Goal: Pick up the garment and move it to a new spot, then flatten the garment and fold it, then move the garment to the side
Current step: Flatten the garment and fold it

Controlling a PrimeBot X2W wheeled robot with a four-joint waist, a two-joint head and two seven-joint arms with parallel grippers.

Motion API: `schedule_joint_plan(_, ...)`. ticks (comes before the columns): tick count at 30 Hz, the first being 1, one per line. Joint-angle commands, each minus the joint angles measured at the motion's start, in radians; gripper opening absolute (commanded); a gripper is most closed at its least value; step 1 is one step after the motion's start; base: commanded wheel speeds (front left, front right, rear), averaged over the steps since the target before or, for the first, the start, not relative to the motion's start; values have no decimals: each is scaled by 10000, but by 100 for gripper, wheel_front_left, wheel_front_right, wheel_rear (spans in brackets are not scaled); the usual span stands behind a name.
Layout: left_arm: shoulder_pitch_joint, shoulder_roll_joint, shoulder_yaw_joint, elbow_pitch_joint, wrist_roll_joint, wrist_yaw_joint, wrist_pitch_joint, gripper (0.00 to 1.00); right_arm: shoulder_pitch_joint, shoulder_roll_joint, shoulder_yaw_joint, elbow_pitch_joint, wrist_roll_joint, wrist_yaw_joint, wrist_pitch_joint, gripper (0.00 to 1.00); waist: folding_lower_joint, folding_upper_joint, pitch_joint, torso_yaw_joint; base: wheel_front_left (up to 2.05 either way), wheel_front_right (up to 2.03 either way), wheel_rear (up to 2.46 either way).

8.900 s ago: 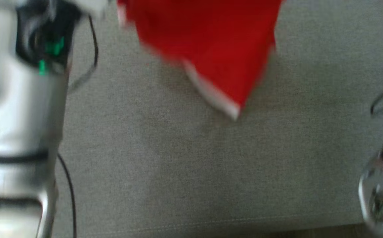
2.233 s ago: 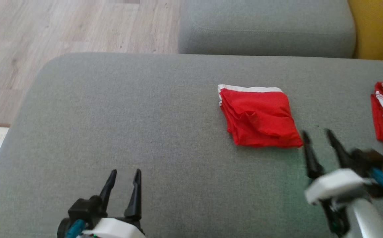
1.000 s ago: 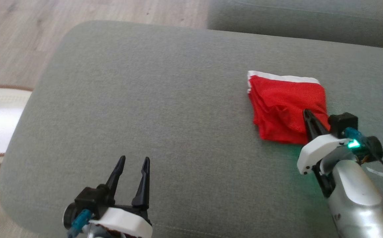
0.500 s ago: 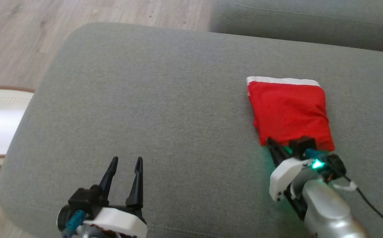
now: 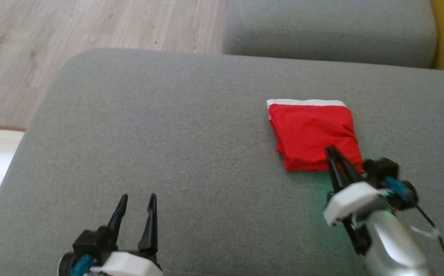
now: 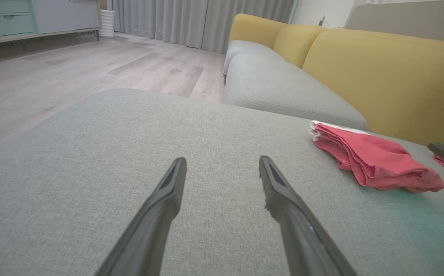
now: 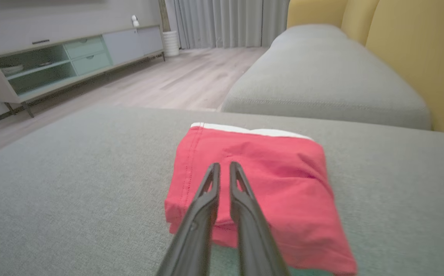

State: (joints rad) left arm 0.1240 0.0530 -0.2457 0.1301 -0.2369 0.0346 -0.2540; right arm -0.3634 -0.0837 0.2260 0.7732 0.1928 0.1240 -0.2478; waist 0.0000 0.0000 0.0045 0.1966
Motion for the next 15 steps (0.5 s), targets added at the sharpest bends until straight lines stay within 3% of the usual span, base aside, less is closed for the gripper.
schedule_joint_plan(1, -169, -28, 404, -318, 146, -38, -78, 100, 442, -90, -193, -1093, -79, 67, -132, 100, 0, 0, -152, -141, 0, 0, 0)
schedule_joint_plan(4, -16, -28, 635, -286, 277, -176, -78, 100, 1731, -198, -1309, -3004, -111, 67, -136, 100, 0, 0, -261, -262, 0, 0, 0)
schedule_joint_plan(7, 67, -28, 756, -267, 369, -274, -78, 100, 2735, -111, -2133, -4030, -160, 67, -137, 100, 0, 0, -358, -341, 0, 0, 0)
schedule_joint_plan(15, 215, -28, 971, -217, 479, -461, -78, 100, 4283, 112, -2763, -4672, -402, 67, -138, 100, 0, 0, -547, -593, 0, 0, 0)
